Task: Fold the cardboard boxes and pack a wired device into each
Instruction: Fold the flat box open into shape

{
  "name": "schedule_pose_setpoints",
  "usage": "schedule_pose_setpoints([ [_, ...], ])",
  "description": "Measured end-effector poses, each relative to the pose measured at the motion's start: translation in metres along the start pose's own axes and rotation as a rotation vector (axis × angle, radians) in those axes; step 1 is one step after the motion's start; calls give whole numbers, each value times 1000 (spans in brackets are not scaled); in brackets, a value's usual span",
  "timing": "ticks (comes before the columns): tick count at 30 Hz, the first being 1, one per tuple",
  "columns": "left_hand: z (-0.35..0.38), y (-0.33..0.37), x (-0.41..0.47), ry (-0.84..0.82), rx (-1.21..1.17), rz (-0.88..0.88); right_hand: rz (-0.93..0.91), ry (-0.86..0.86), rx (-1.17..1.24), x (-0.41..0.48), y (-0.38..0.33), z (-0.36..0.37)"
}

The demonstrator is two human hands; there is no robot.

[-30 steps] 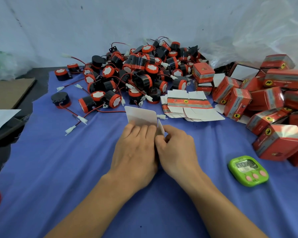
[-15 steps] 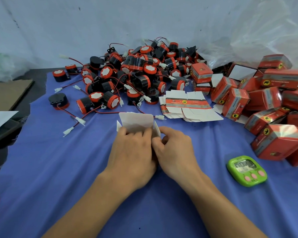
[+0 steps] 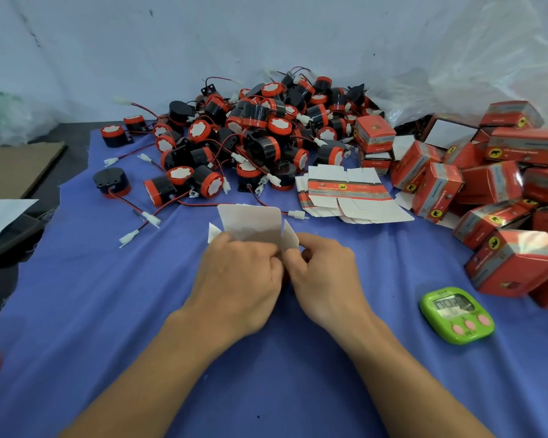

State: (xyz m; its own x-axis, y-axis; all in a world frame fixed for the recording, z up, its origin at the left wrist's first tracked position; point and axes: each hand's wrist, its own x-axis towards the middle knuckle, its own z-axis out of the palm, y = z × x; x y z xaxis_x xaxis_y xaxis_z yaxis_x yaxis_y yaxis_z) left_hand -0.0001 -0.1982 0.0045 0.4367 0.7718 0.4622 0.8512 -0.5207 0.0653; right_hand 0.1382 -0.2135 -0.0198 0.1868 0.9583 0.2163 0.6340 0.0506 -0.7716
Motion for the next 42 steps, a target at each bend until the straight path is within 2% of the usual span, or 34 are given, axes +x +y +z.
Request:
schedule_pose_setpoints([
  [2, -5, -3, 4, -98, 69, 9, -17, 6, -2, -2, 0, 0],
  [7, -16, -7, 39, -510, 112, -127, -54, -13, 9, -3, 0, 1],
  [10, -20, -4, 68, -683, 224, -155, -47, -22, 1, -3, 4, 2],
  [12, -21, 2, 78, -740, 288, -179, -46, -11, -3, -3, 6, 3],
  [14, -16, 5, 83, -781, 342, -114, -41, -5, 5, -2, 6, 4],
  [18, -12, -8, 82, -807, 229, 6, -48, 2, -6, -3, 0, 1],
  [20, -15, -16, 79, -838, 180, 7, -42, 3, -15, -3, -1, 0],
  [32, -12, -24, 60, -713, -130, -119, -24, 48, -70, -2, 5, 3],
  [39, -17, -25, 51, -613, -205, -89, 19, 67, -56, -1, 7, 0],
  [40, -20, -22, 48, -570, -182, -67, 27, 67, -61, 0, 8, -1],
  [41, -23, -19, 45, -449, -153, -44, 35, 74, -63, 1, 8, -3],
  [42, -26, -17, 41, -231, -140, -25, 47, 95, -50, 3, 10, -5],
])
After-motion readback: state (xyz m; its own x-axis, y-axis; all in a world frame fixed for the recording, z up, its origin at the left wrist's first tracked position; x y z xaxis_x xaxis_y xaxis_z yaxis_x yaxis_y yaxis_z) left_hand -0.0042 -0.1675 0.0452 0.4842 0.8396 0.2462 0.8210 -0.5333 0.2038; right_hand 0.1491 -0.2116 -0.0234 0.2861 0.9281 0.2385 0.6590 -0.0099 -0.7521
